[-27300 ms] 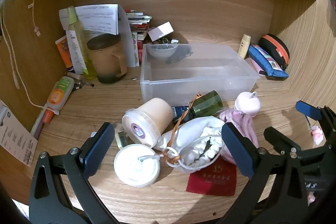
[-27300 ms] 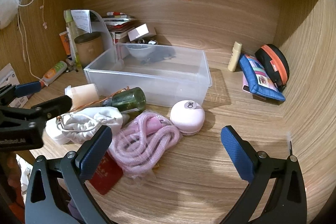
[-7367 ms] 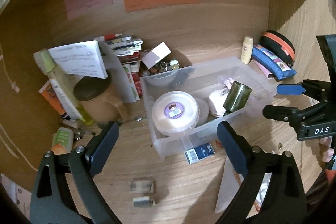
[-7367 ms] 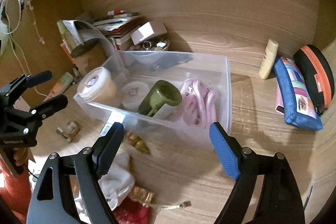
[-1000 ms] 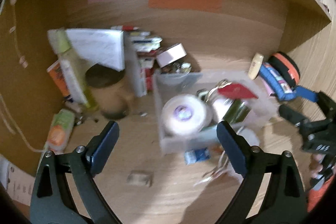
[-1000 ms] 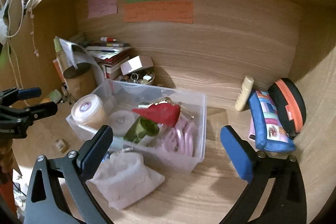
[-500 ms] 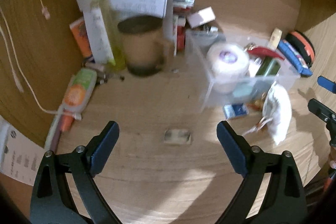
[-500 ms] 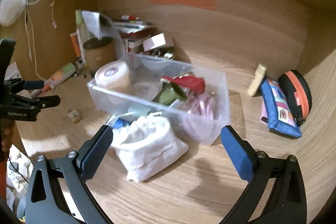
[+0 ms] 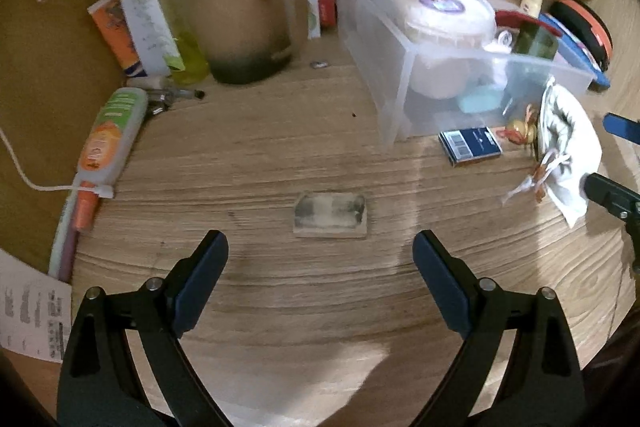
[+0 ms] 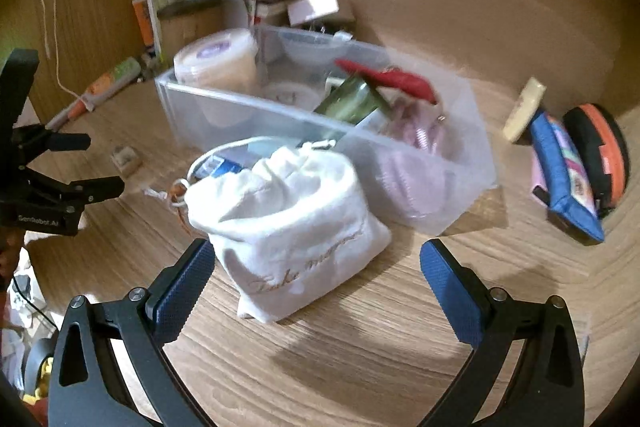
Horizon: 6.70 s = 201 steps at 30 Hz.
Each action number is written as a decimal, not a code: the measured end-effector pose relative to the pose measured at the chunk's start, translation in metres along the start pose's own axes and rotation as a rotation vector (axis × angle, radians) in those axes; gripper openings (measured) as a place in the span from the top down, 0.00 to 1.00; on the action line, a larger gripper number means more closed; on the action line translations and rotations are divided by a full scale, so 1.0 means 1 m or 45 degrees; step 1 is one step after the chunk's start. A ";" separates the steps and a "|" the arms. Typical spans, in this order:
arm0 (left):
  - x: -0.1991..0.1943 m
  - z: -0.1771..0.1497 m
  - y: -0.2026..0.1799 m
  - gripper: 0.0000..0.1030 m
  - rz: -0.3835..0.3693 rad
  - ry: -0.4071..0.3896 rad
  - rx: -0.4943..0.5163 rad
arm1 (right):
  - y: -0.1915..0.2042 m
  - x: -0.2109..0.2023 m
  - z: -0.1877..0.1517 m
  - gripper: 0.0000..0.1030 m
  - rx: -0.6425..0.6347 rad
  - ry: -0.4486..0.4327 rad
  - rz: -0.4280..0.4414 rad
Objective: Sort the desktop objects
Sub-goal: 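Grasp the second glass block with the left tool while the right tool grasps the white drawstring pouch, then carry the glass block and white pouch into the clear box and open both tools, then move both tools toward the items lying beside the clear box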
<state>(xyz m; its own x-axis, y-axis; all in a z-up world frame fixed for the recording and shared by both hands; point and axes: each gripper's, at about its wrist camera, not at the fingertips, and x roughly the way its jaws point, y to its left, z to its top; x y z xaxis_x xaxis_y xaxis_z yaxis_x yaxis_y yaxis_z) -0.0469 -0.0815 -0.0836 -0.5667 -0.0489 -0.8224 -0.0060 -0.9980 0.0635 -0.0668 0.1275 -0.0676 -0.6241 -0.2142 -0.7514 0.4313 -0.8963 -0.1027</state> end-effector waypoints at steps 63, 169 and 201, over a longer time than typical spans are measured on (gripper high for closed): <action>-0.099 0.042 -0.058 0.62 -0.114 -0.396 0.036 | -0.063 -0.082 0.024 0.46 0.106 -0.284 -0.053; -0.015 0.033 -0.046 0.05 -0.135 -0.126 0.022 | -0.004 0.019 0.012 0.38 0.000 0.002 0.100; 0.027 0.036 -0.085 0.05 -0.149 0.011 0.080 | -0.025 0.034 -0.006 0.89 0.129 0.090 0.184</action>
<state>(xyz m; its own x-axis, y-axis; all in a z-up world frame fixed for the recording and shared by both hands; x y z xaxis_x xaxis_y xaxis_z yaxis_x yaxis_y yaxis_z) -0.0915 0.0030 -0.0902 -0.5518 0.0668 -0.8313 -0.1234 -0.9924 0.0021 -0.0948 0.1450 -0.0948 -0.5113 -0.3192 -0.7979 0.4431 -0.8935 0.0735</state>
